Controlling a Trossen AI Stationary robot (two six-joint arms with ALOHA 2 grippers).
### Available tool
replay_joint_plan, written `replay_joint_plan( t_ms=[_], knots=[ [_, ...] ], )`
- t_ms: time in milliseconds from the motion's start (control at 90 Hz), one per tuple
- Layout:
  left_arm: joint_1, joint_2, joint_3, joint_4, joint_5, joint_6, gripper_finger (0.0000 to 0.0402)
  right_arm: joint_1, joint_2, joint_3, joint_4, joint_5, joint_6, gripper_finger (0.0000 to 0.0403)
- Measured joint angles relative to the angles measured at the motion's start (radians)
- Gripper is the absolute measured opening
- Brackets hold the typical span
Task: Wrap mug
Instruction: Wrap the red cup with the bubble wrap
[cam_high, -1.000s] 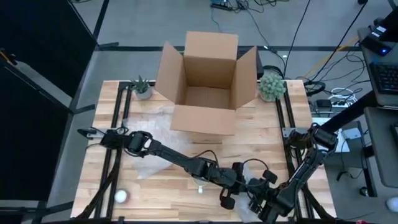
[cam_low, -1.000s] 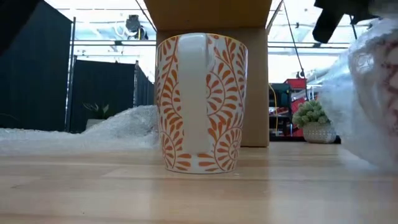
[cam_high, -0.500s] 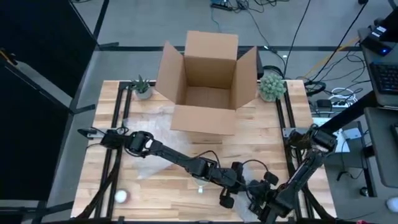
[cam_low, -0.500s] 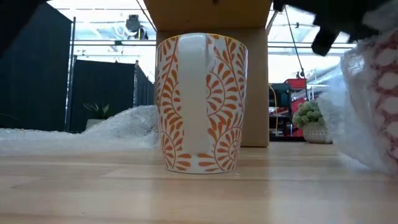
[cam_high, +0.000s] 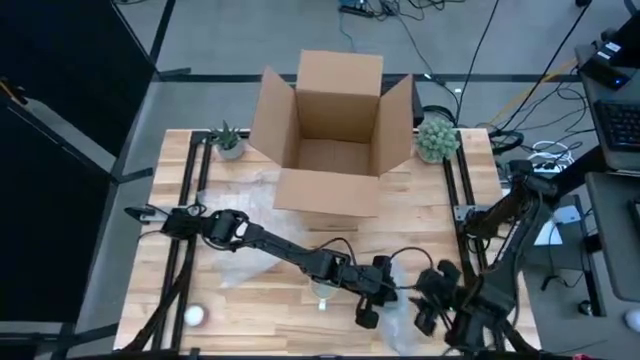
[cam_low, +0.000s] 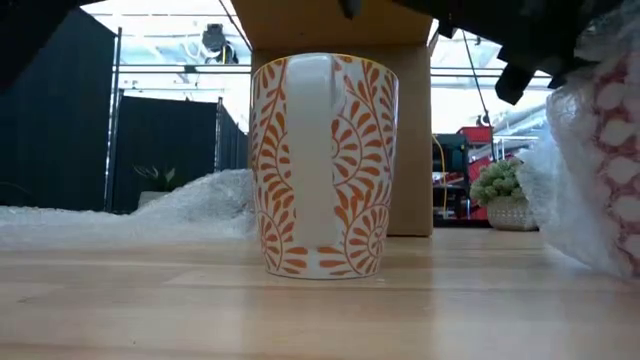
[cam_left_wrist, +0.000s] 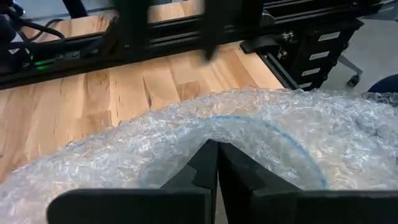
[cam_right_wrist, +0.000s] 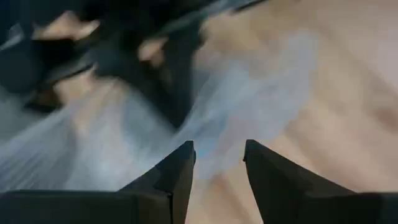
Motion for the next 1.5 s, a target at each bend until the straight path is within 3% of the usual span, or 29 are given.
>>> replay_joint_plan(
  t_ms=[178,533,956,1122,1311,1411,1500],
  knots=[
    [0.000,0.000,-0.001,-0.001,0.000,0.000,0.0000,-0.075,0.056,-0.046,0.035,-0.018,-0.058,0.0130],
    [0.000,-0.025,0.027,-0.071,0.000,0.000,0.0000,-0.089,0.142,-0.048,0.096,-0.013,-0.142,0.0130],
    [-0.034,-0.027,0.207,-0.471,-0.026,0.019,0.0000,-0.097,0.142,-0.048,0.115,-0.024,-0.140,0.0130],
    [-0.082,-0.050,0.246,-0.611,-0.133,0.043,0.0000,-0.097,0.142,-0.048,0.115,-0.035,-0.139,0.0130],
    [-0.098,-0.102,0.248,-0.764,-0.409,0.068,0.0000,-0.097,0.141,-0.048,0.117,-0.038,-0.143,0.0130],
    [-0.045,-0.098,0.247,-0.754,-0.414,0.085,0.0000,-0.097,0.141,-0.048,0.117,-0.038,-0.143,0.0130],
    [0.010,-0.086,0.215,-0.644,-0.331,0.086,0.0000,-0.097,0.141,-0.048,0.117,-0.039,-0.143,0.0130]
  ],
)
